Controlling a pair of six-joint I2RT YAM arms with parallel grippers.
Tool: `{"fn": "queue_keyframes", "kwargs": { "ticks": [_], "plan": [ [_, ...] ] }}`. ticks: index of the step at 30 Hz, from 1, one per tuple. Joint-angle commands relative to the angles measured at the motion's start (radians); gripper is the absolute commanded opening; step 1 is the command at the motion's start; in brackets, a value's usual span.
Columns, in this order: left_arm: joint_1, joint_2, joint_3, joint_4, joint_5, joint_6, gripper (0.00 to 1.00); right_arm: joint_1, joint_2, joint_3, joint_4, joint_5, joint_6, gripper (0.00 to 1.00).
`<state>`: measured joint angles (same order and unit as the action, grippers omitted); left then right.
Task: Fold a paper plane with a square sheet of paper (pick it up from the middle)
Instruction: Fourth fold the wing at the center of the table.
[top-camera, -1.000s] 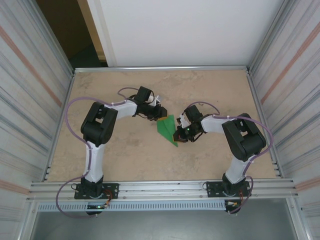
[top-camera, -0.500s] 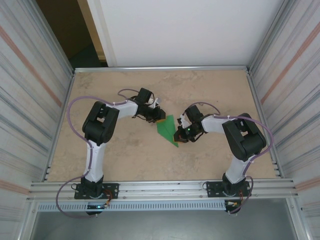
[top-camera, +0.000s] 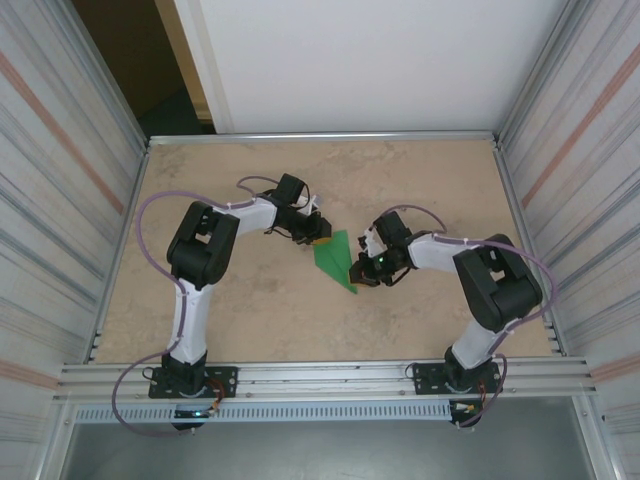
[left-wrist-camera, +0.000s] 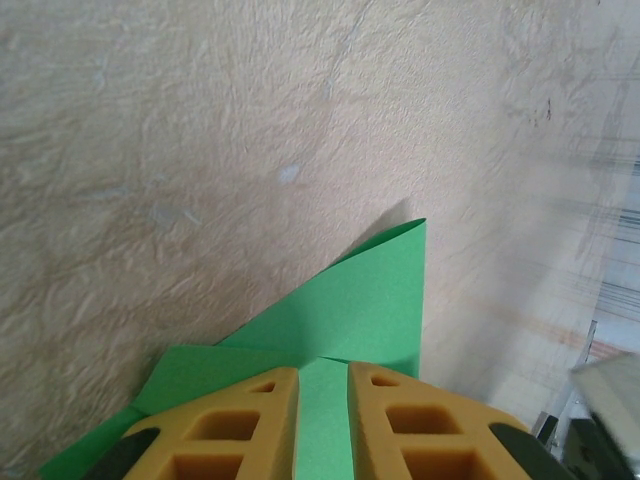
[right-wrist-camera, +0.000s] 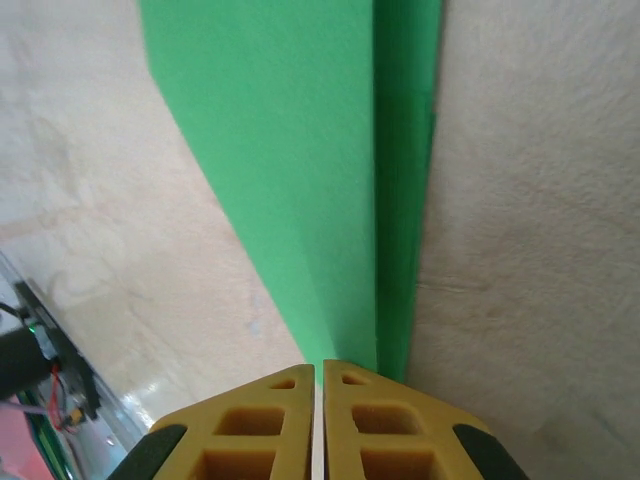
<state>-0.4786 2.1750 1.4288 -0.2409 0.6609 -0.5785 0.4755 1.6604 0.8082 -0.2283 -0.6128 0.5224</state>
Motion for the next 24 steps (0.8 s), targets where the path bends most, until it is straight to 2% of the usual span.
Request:
{"fn": "queue_keyframes", "kwargs": {
  "ticks": [1,6,11,24],
  "plan": [
    [0.008,0.061,-0.011,-0.08,-0.08,0.022,0.21,-0.004,-0.091,0.019,0.072,0.065,0.094,0.1],
    [0.004,0.066,-0.006,-0.084,-0.081,0.018,0.21,0.047,-0.022,0.113,0.052,0.154,0.116,0.07],
    [0.003,0.063,-0.005,-0.089,-0.084,0.012,0.22,0.09,0.081,0.181,0.043,0.192,0.143,0.05],
    [0.003,0.057,0.007,-0.1,-0.08,0.017,0.22,0.06,0.173,0.109,0.097,0.191,0.189,0.04]
  ]
}}
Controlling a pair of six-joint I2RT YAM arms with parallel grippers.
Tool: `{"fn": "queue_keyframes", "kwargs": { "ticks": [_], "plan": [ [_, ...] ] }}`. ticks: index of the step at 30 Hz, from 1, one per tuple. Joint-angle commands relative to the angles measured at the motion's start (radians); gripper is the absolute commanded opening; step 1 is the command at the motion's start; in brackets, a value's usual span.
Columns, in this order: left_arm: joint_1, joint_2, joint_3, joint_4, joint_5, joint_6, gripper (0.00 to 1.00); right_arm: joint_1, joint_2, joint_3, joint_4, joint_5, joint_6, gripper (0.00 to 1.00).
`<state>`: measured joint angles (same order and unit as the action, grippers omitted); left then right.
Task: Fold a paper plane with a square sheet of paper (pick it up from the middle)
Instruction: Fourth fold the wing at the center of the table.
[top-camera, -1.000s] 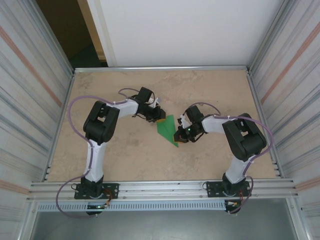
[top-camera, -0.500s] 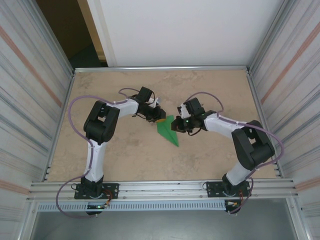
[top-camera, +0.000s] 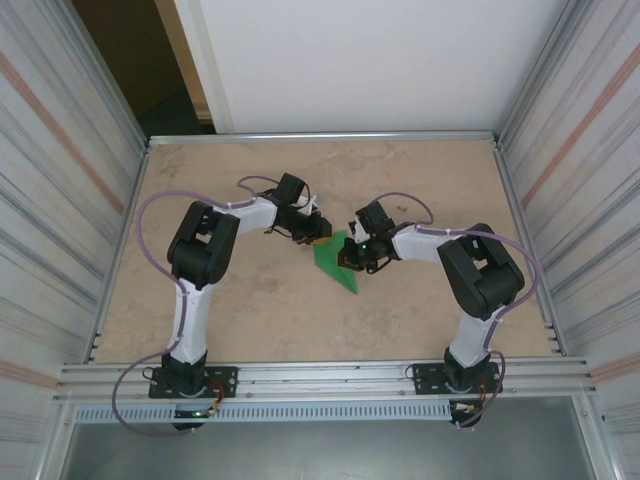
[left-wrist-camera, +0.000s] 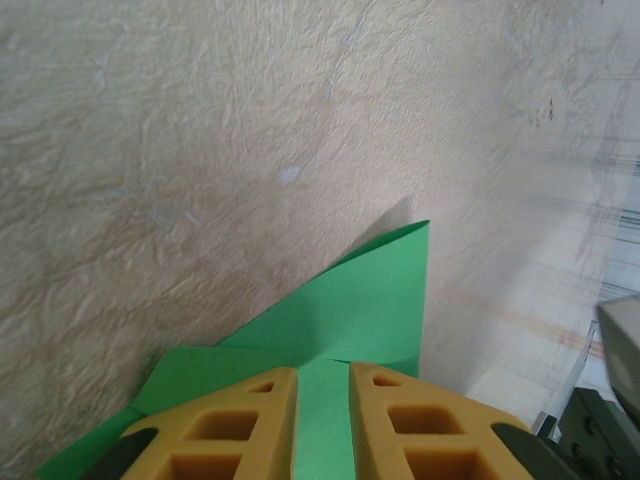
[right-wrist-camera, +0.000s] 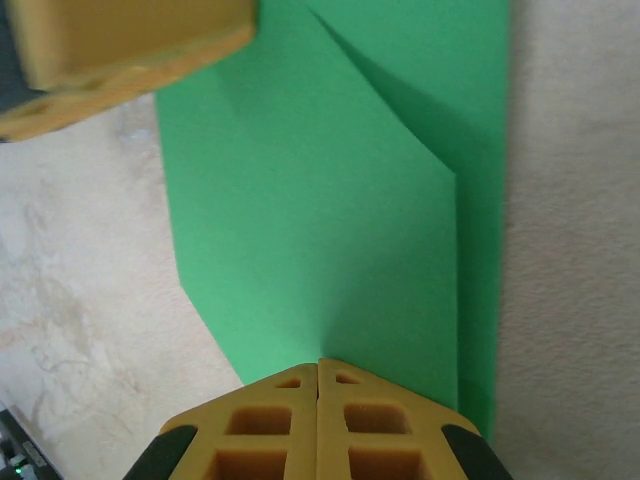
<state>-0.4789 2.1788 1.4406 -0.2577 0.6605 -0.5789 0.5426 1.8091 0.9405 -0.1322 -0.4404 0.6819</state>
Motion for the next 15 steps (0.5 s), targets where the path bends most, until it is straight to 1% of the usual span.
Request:
{"fn": "queue_keyframes", "kwargs": {
  "ticks": [1,6,8,11,13,15],
  "plan": [
    [0.003,0.05,0.0,-0.086,-0.076,0.019,0.22,-0.007,0.03,-0.037,0.002,0.02,0.029,0.04],
    [0.004,0.022,0.062,-0.112,-0.054,0.045,0.23,-0.022,0.042,-0.089,0.009,0.019,0.031,0.03],
    [0.003,-0.017,0.07,-0.079,-0.029,0.047,0.23,-0.028,0.047,-0.104,0.009,0.015,0.029,0.03],
    [0.002,-0.077,0.038,-0.002,0.007,0.034,0.24,-0.035,0.046,-0.115,0.012,0.006,0.027,0.03],
    [0.001,-0.143,-0.013,0.057,0.027,0.016,0.24,-0.039,0.045,-0.116,0.011,0.004,0.025,0.02],
    [-0.011,-0.166,-0.069,0.094,0.028,0.001,0.22,-0.041,0.045,-0.117,0.011,0.002,0.025,0.02]
  ]
}}
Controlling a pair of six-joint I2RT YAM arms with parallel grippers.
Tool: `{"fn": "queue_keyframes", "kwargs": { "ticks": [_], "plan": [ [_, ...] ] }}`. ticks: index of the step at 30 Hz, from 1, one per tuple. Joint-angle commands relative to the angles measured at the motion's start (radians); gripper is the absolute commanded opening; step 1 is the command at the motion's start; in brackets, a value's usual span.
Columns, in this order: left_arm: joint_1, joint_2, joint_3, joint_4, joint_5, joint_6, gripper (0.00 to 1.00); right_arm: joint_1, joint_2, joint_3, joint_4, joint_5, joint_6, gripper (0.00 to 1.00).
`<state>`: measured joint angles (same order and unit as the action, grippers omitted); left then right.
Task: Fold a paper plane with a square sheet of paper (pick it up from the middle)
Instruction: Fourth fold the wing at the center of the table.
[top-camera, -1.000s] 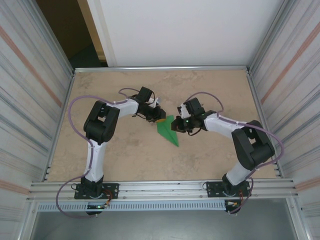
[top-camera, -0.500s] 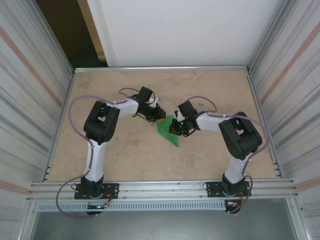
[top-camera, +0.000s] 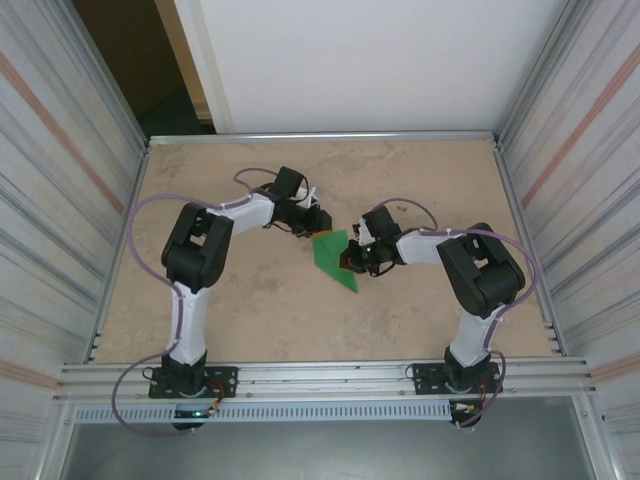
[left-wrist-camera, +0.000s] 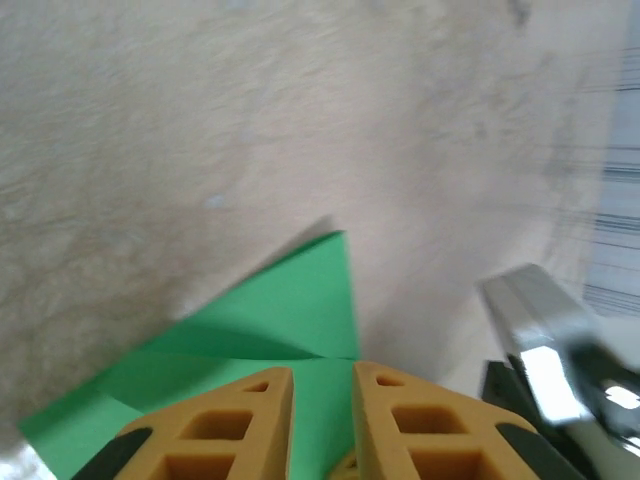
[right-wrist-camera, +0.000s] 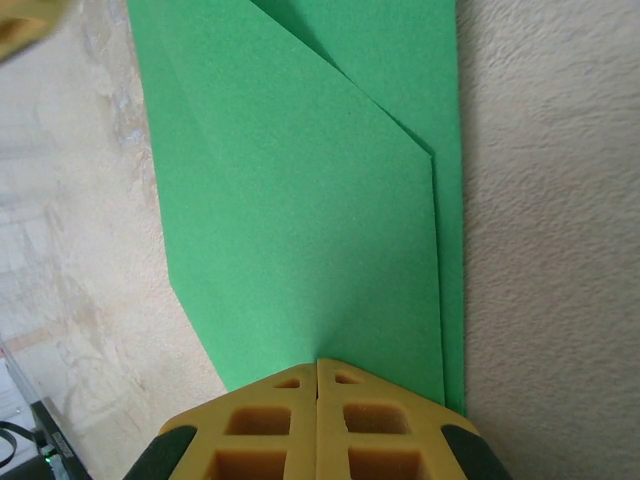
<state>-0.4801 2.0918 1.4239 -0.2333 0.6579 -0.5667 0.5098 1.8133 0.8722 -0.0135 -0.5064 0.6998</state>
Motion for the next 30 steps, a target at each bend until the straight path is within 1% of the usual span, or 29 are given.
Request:
{"fn": "queue_keyframes", "kwargs": {
  "ticks": [1,6,8,12,17,22,26,30],
  "plan": [
    [-0.019,-0.086,-0.08,0.082,0.031,-0.011,0.2,-0.008,0.041,-0.047,-0.109,0.067,0.006,0.02],
    [-0.06,-0.08,-0.154,0.094,0.031,-0.001,0.14,-0.009,0.047,-0.044,-0.112,0.059,0.007,0.02],
    [-0.066,-0.067,-0.16,0.099,0.033,-0.001,0.14,-0.009,0.047,-0.045,-0.114,0.058,0.005,0.02],
    [-0.066,-0.024,-0.122,0.063,0.032,0.007,0.14,-0.009,0.05,-0.046,-0.118,0.056,0.004,0.02],
    [-0.059,0.043,-0.078,-0.022,-0.029,0.036,0.14,-0.01,0.054,-0.048,-0.127,0.064,-0.003,0.02],
    [-0.008,0.081,-0.039,-0.073,-0.079,0.075,0.14,-0.011,0.057,-0.055,-0.151,0.078,-0.02,0.02],
    [0.053,0.128,0.038,-0.139,-0.127,0.115,0.15,-0.017,0.057,-0.065,-0.159,0.079,-0.031,0.02],
    [0.115,0.191,0.151,-0.23,-0.157,0.161,0.15,-0.019,0.06,-0.063,-0.158,0.078,-0.034,0.02]
  ]
}}
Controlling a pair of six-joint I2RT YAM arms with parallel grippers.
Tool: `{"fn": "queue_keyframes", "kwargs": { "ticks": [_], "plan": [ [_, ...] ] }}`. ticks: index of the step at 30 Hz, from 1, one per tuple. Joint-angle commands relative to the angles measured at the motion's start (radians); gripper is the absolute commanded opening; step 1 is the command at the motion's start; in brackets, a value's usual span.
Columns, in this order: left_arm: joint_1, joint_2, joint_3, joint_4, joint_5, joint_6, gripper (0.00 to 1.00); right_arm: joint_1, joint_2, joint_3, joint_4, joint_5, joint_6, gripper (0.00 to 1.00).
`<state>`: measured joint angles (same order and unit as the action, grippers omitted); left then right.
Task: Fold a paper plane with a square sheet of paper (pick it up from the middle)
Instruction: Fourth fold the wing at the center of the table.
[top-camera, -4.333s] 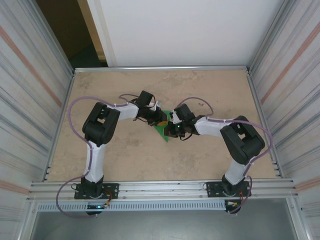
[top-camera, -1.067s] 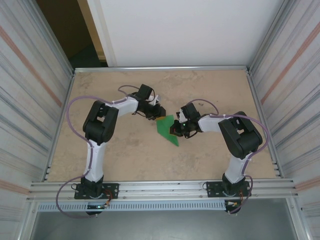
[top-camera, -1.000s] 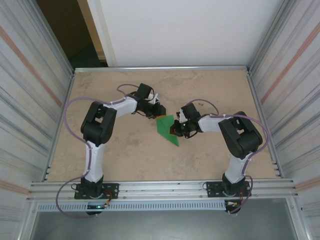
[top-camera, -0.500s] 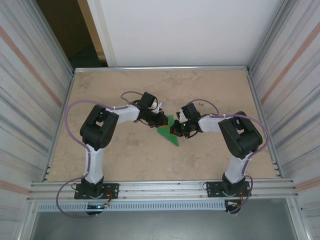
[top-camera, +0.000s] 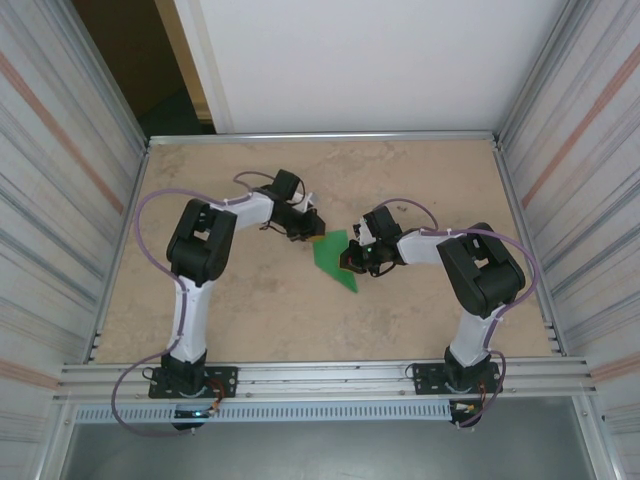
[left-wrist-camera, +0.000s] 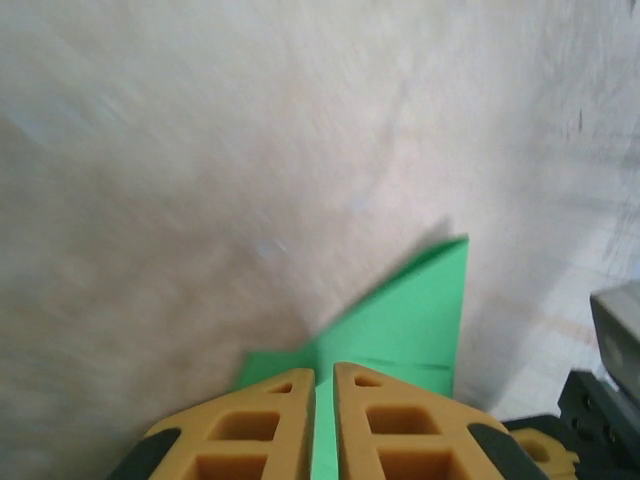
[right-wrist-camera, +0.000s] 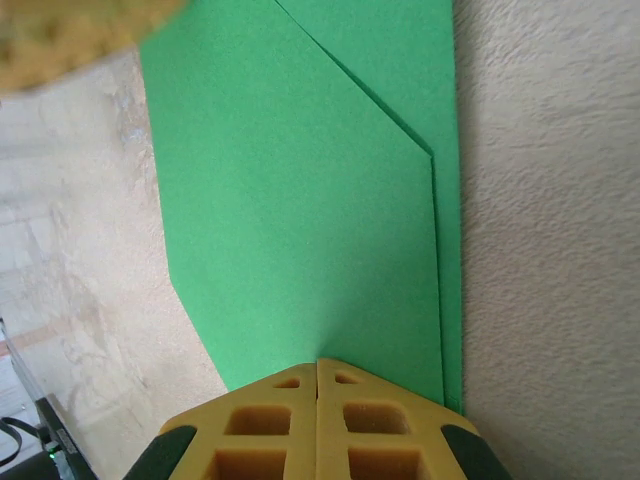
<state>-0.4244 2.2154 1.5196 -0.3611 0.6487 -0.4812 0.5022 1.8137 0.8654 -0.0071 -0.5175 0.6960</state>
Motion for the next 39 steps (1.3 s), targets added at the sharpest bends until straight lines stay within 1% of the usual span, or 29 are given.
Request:
{"fn": "queue_keyframes", "kwargs": {
  "ticks": [1,4,7,10,12,14,17,20,25,27,32,35,39],
  "plan": [
    [0.065,0.076,0.08,-0.127,-0.161,0.089,0.15,-0.011,0.061,-0.053,-0.166,0.088,-0.03,0.02],
    [0.081,0.048,0.117,-0.162,-0.17,0.114,0.15,-0.009,0.062,-0.044,-0.166,0.085,-0.03,0.02],
    [0.074,-0.044,0.093,-0.139,-0.129,0.108,0.16,-0.009,0.06,-0.034,-0.171,0.082,-0.034,0.02],
    [0.051,-0.157,0.013,-0.062,-0.057,0.058,0.17,-0.006,0.051,-0.024,-0.172,0.073,-0.039,0.02],
    [0.028,-0.2,-0.057,0.008,-0.026,0.01,0.17,-0.005,0.045,-0.02,-0.166,0.06,-0.045,0.02],
    [-0.001,-0.216,-0.126,0.09,0.017,-0.044,0.17,-0.006,0.039,-0.016,-0.164,0.054,-0.049,0.02],
    [-0.045,-0.194,-0.178,0.165,0.067,-0.099,0.16,-0.007,0.029,-0.014,-0.158,0.041,-0.056,0.02],
    [-0.077,-0.162,-0.179,0.164,0.06,-0.105,0.15,-0.006,0.022,-0.013,-0.147,0.025,-0.059,0.03],
    [-0.089,-0.127,-0.172,0.141,0.035,-0.104,0.13,-0.007,-0.005,-0.015,-0.118,-0.011,-0.064,0.03],
    [-0.092,-0.097,-0.154,0.097,-0.001,-0.096,0.13,-0.007,-0.029,-0.009,-0.103,-0.026,-0.064,0.04],
    [-0.102,-0.055,-0.127,0.024,-0.047,-0.088,0.12,-0.006,-0.085,0.022,-0.077,-0.062,-0.054,0.06],
    [-0.11,-0.031,-0.102,-0.036,-0.081,-0.068,0.12,-0.005,-0.078,0.041,-0.072,-0.066,-0.046,0.07],
    [-0.11,-0.02,-0.097,-0.056,-0.091,-0.075,0.12,0.001,-0.026,0.085,-0.079,-0.046,-0.028,0.07]
  ]
}}
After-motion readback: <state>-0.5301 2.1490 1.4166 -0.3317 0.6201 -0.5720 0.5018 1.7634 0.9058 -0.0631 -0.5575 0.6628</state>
